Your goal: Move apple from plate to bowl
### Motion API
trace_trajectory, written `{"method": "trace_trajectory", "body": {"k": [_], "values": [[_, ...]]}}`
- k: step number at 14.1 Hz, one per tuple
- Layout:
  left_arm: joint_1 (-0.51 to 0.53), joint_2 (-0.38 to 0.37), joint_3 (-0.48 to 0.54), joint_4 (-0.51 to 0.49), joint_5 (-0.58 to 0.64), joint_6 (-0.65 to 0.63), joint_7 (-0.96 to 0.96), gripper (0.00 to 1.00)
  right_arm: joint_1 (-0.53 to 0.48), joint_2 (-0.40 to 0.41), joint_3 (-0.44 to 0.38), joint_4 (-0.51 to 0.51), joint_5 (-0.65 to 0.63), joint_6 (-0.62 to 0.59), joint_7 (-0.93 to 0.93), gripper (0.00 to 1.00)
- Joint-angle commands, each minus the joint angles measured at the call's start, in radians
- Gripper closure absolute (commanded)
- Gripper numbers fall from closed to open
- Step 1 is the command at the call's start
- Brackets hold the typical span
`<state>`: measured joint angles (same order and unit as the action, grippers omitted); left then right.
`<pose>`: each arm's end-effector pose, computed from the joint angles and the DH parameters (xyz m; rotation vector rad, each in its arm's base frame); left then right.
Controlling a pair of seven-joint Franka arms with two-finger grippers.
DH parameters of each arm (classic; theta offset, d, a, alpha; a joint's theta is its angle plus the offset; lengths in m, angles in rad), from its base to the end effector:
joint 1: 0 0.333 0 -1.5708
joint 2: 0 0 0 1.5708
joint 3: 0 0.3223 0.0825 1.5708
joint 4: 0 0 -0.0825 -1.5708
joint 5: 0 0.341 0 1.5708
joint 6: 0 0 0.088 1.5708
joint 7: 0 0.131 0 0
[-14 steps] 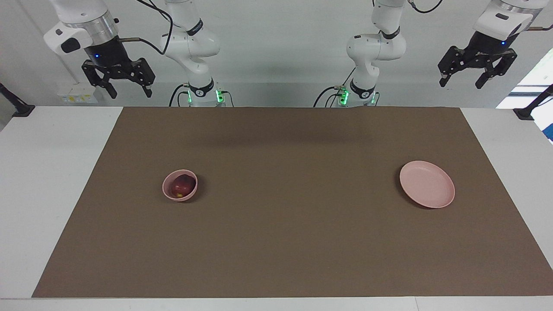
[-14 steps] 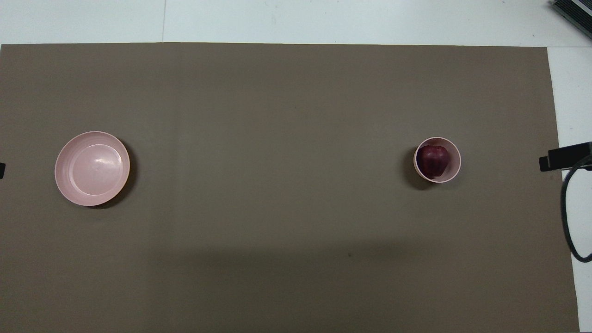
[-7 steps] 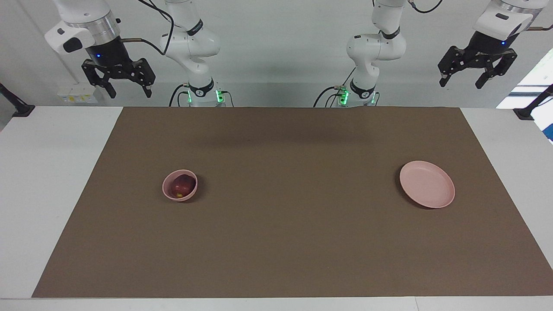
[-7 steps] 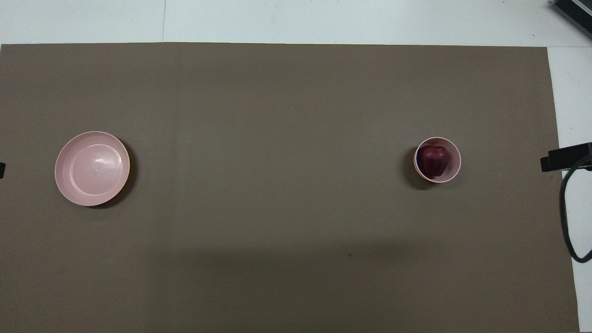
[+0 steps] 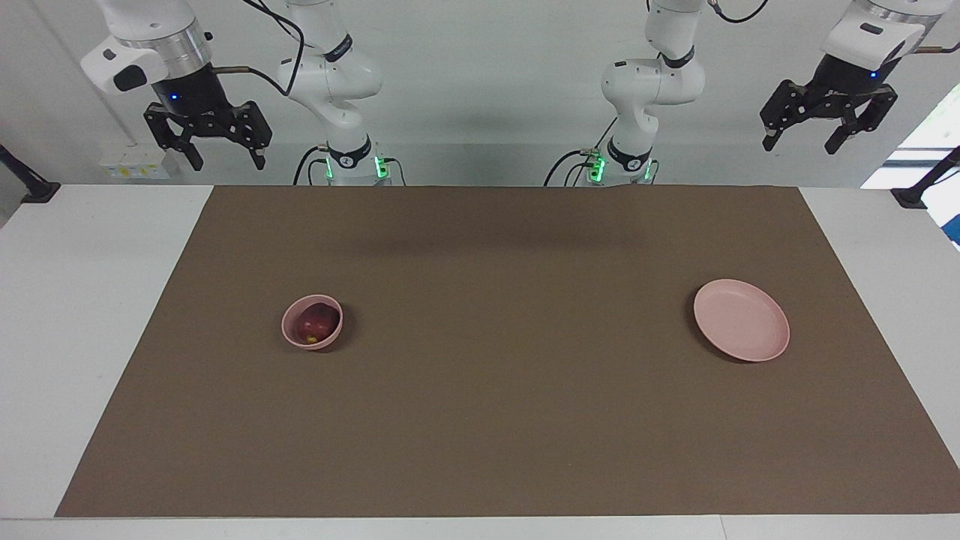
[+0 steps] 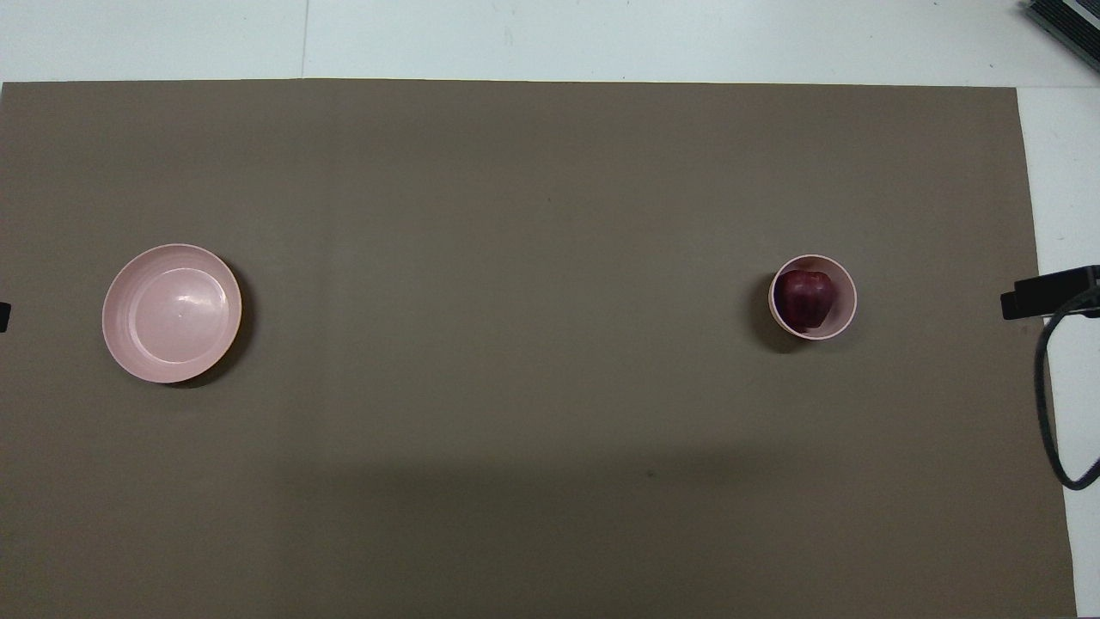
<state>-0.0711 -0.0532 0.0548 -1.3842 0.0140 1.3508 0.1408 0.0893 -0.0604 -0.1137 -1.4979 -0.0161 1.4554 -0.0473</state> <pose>0.4675 -0.0046 0.6911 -3.1203 0.2407 -0.0297 0.4801 -0.0161 0.6572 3.1316 0.0330 0.0269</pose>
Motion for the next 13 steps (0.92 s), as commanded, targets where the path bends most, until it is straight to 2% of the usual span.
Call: {"method": "trace_trajectory", "body": {"k": [1,13], "values": [[-0.012,-0.020,0.011,-0.019,0.001,-0.009,-0.001,0.00,-0.002,-0.012,0.002,-0.001,-0.019,-0.010,-0.034,0.00],[-0.012,-0.020,0.011,-0.019,0.001,-0.009,-0.001,0.00,-0.005,-0.012,-0.001,-0.001,-0.013,-0.020,-0.033,0.00]]}}
